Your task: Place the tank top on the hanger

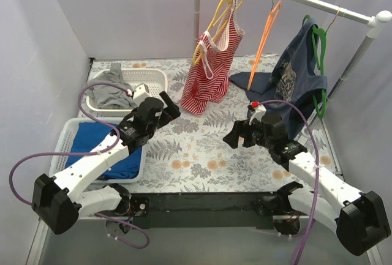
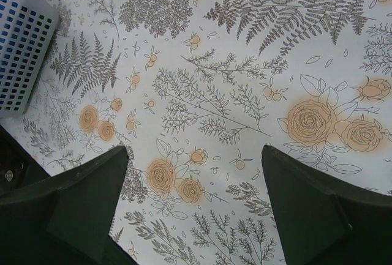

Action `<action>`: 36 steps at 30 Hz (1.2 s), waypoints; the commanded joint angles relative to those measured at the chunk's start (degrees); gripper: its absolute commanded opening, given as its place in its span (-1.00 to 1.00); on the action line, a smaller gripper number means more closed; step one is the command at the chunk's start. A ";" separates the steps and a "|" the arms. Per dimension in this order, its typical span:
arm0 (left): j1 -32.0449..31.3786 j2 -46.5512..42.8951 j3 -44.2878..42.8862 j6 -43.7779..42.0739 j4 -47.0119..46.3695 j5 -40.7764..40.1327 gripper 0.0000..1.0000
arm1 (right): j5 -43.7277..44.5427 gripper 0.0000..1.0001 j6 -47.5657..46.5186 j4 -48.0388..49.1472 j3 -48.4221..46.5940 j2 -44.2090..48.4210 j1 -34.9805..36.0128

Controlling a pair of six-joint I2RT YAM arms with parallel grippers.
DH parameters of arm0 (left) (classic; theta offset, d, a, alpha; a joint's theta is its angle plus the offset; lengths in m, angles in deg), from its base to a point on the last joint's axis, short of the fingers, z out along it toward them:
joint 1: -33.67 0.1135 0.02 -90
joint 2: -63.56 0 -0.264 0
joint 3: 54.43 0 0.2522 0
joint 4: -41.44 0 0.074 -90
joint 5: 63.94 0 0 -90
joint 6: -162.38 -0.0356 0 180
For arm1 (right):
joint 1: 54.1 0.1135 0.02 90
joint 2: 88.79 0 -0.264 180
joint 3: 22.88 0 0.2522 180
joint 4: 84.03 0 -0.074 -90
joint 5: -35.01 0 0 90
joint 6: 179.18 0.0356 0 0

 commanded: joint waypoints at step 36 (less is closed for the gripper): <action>37.84 51.76 -34.04 0.00 4.90 -4.37 0.24 | -3.77 0.95 2.32 -0.28 0.92 7.79 0.52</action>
